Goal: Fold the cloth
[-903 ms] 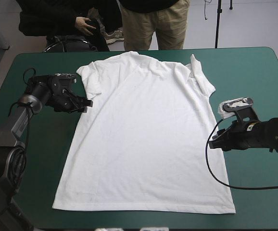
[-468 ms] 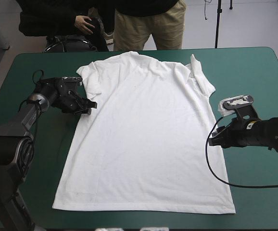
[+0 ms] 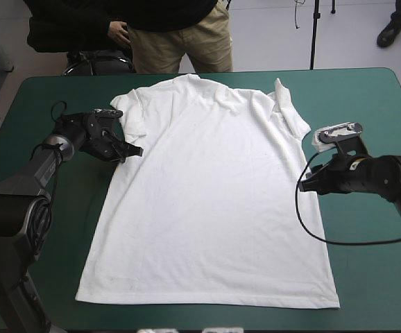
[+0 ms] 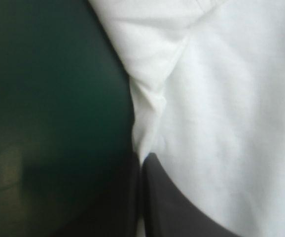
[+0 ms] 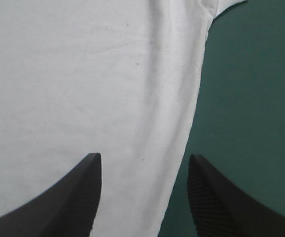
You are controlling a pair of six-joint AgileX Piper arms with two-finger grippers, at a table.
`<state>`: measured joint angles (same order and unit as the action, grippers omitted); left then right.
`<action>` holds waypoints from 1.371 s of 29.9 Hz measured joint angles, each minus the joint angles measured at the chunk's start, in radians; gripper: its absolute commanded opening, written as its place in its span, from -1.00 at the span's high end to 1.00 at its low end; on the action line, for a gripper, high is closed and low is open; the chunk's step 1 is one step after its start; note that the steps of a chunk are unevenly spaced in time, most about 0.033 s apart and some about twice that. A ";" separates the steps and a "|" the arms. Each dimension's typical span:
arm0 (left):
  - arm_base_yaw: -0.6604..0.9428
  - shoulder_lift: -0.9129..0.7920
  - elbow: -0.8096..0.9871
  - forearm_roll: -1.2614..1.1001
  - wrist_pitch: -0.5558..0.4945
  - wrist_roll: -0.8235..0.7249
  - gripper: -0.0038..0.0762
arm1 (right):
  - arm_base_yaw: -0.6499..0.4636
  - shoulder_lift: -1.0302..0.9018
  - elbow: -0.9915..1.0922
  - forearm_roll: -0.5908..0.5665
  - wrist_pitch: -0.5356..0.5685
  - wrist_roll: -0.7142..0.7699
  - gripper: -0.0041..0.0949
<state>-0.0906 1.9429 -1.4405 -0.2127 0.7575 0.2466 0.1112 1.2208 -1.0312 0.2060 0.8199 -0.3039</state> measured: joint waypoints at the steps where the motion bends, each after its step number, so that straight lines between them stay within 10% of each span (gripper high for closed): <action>1: 0.000 0.000 0.000 0.000 0.000 0.000 0.95 | 0.000 0.035 -0.019 -0.002 0.000 0.000 -0.23; 18: 0.000 0.000 0.000 0.001 0.005 0.015 0.95 | 0.000 0.651 -0.444 -0.094 0.008 0.037 -0.17; 28: 0.000 0.000 0.000 0.001 -0.001 0.015 0.95 | -0.004 0.787 -0.533 -0.116 0.050 0.037 0.90; 41: -0.005 0.016 -0.072 0.002 0.008 0.000 0.95 | -0.007 0.732 -0.522 -0.113 0.044 0.023 0.94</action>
<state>-0.0958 1.9586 -1.5124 -0.2109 0.7650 0.2463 0.1046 1.9528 -1.5529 0.0933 0.8643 -0.2809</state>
